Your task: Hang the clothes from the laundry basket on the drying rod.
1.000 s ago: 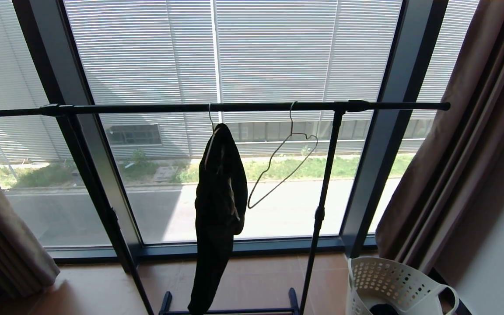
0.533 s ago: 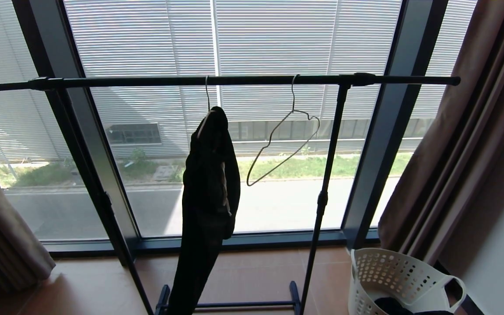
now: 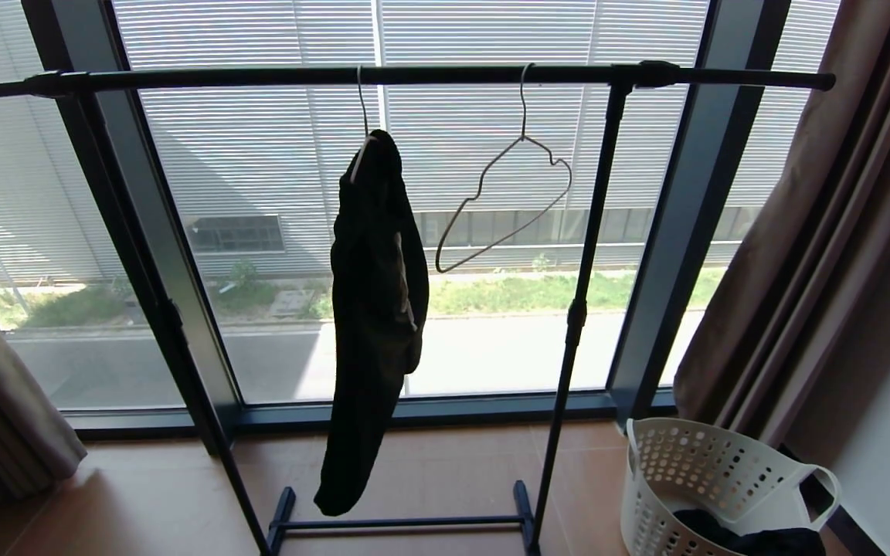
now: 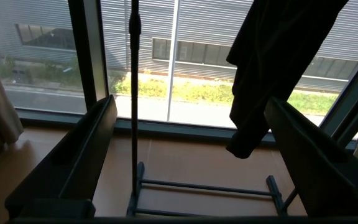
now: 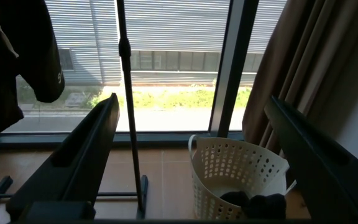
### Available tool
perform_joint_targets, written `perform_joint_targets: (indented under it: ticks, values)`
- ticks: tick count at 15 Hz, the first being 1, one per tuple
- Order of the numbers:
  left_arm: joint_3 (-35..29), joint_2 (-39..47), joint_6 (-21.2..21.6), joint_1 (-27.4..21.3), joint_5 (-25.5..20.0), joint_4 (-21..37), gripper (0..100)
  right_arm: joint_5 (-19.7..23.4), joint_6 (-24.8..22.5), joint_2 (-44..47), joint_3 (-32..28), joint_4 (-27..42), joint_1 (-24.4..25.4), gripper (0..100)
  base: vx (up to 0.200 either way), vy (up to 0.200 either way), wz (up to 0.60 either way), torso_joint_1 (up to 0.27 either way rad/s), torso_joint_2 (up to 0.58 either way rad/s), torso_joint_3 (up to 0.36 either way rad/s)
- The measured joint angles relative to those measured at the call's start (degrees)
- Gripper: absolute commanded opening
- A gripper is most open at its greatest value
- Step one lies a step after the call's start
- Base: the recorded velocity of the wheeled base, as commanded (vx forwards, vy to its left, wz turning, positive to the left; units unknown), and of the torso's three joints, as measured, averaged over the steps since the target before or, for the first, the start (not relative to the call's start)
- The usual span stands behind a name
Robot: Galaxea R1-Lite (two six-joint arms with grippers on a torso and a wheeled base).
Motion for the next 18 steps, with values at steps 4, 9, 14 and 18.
perform_joint_targets:
  ticks: [4, 9, 14, 18]
  values:
    - [0.0, 0.0, 0.01, -0.02, 0.0, 0.0, 100, 0.0, 0.02, 0.0, 0.0, -0.07, -0.02, 100, 0.0, 0.0, 0.0, -0.09, 0.47, 0.373]
    - [0.0, 0.0, 0.0, 0.01, -0.07, 0.04, 100, -0.02, 0.04, 0.0, 0.0, -0.02, -0.02, 100, 0.0, 0.0, 0.0, -0.032, 0.28, 0.25]
    - [0.0, 0.0, 0.01, 0.0, -0.09, 0.0, 100, 0.02, -0.02, 0.0, 0.0, -0.02, -0.02, 100, 0.0, 0.0, -0.36, -0.002, 0.02, 0.015]
    - [0.0, 0.0, 0.0, 0.01, -0.09, 0.04, 100, 0.02, 0.02, 0.0, 0.0, -0.07, 0.0, 100, 0.0, 0.0, -0.6, 0.002, 0.01, 0.001]
